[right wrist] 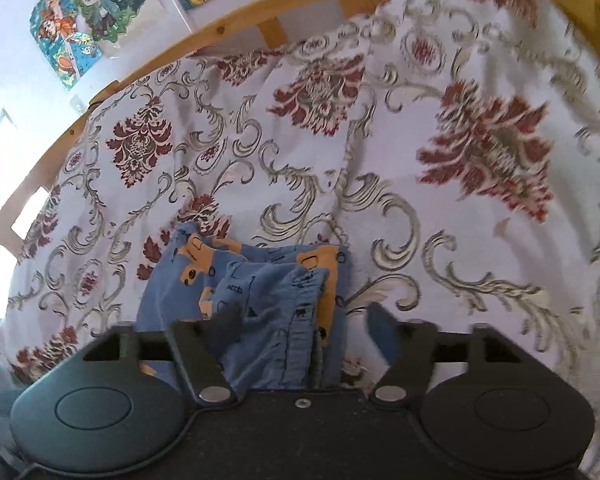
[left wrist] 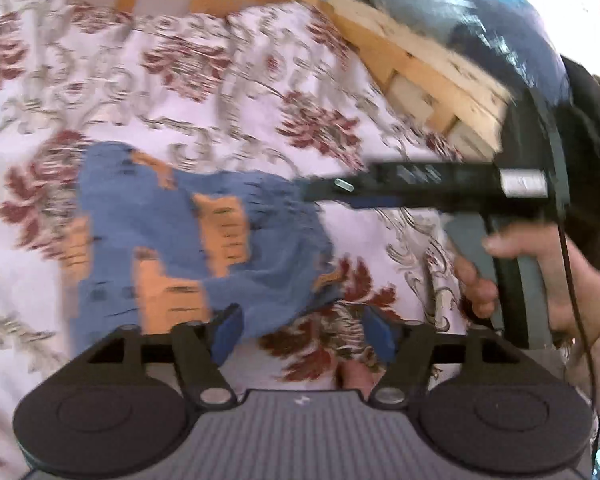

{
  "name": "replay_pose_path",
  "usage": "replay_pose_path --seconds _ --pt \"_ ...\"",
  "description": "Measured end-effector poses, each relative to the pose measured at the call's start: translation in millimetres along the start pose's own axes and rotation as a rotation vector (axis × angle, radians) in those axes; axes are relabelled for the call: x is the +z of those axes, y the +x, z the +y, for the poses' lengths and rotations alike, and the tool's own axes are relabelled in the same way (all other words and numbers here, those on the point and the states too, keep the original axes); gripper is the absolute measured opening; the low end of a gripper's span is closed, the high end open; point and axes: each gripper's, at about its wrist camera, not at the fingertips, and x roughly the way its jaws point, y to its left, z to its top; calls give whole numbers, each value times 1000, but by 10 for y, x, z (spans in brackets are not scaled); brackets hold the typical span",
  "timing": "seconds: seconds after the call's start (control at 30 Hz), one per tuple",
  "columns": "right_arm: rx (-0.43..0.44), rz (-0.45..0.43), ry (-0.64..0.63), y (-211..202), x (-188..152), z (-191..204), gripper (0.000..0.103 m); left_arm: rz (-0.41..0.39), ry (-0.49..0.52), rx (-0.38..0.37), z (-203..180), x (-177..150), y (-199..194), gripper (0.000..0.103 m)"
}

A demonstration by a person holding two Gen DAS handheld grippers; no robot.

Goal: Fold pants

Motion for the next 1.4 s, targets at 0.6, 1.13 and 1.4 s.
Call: replay_pose_path --seconds 0.6,1.13,1.4 --pt "-381 12 -103 257 -632 241 102 -6 -306 442 918 -132 89 103" --pt "-410 -344 -187 81 -455 391 102 -158 -192 526 700 275 67 103" --pt "-446 -332 -235 401 -379 337 102 -129 -150 568 812 398 534 103"
